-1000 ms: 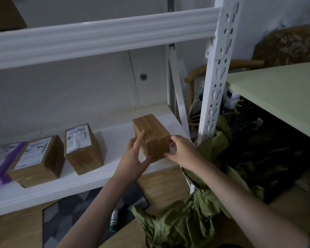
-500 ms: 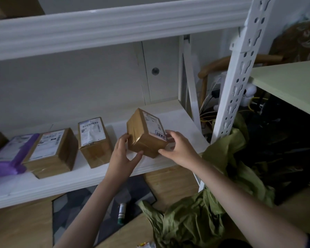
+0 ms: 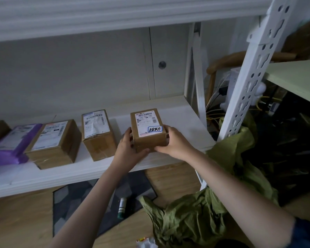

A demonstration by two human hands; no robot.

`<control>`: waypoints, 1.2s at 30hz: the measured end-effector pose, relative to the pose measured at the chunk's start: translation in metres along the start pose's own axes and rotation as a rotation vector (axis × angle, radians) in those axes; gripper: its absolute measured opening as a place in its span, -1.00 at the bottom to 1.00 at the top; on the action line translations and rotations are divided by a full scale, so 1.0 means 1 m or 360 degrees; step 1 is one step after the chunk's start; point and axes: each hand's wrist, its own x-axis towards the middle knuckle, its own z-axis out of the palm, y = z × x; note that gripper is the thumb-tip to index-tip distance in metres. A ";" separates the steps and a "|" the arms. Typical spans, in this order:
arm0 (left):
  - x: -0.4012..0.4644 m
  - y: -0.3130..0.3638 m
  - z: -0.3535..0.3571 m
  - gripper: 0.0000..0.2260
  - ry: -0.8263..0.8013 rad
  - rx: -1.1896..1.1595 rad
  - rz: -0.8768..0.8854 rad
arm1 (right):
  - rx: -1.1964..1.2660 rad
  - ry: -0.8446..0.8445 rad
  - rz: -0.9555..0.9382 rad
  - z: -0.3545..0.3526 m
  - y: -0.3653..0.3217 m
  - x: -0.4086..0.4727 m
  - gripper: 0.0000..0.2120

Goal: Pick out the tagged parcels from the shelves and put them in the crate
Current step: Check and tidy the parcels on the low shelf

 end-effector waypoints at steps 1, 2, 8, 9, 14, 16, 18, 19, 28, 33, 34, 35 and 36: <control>0.002 0.002 0.000 -0.09 0.0003 0.0017 0.0032 | -0.0015 -0.0002 0.0010 0.000 0.001 0.003 -0.29; 0.004 0.003 -0.001 -0.09 0.0008 0.0027 0.0067 | -0.0040 -0.0001 0.0021 -0.001 0.001 0.006 -0.23; 0.007 0.009 0.004 -0.24 0.0073 -0.0001 0.0140 | -0.0040 -0.0027 0.0002 0.001 -0.001 0.013 -0.27; 0.005 0.011 0.006 -0.27 0.0094 0.0001 0.0165 | -0.0046 -0.0007 -0.0012 0.003 -0.001 0.013 -0.26; -0.010 0.019 0.008 -0.23 0.0136 0.0065 0.0255 | -0.0072 0.0050 -0.0064 0.009 0.002 -0.002 -0.20; -0.020 0.022 0.005 -0.20 0.0141 0.0078 0.0296 | -0.0044 0.0111 -0.0069 0.006 -0.010 -0.019 -0.19; -0.031 0.027 0.000 -0.15 0.0147 0.0087 0.0360 | -0.0009 0.0184 -0.0107 0.000 -0.027 -0.040 -0.20; -0.038 0.033 -0.004 -0.13 0.0156 0.0085 0.0392 | 0.0008 0.0224 -0.0122 -0.003 -0.035 -0.051 -0.21; -0.101 0.080 -0.013 -0.10 0.0190 -0.0100 0.0631 | 0.0069 0.0487 -0.0234 -0.028 -0.075 -0.141 -0.18; -0.114 0.096 -0.008 -0.09 0.0239 -0.0175 0.0624 | 0.0037 0.0582 -0.0243 -0.038 -0.083 -0.160 -0.16; -0.116 0.100 -0.008 -0.09 0.0253 -0.0187 0.0625 | 0.0037 0.0591 -0.0249 -0.041 -0.086 -0.162 -0.15; -0.117 0.106 -0.009 -0.09 0.0264 -0.0193 0.0626 | 0.0028 0.0596 -0.0259 -0.044 -0.088 -0.163 -0.15; -0.120 0.111 -0.011 -0.09 0.0264 -0.0191 0.0623 | 0.0013 0.0597 -0.0268 -0.048 -0.091 -0.165 -0.14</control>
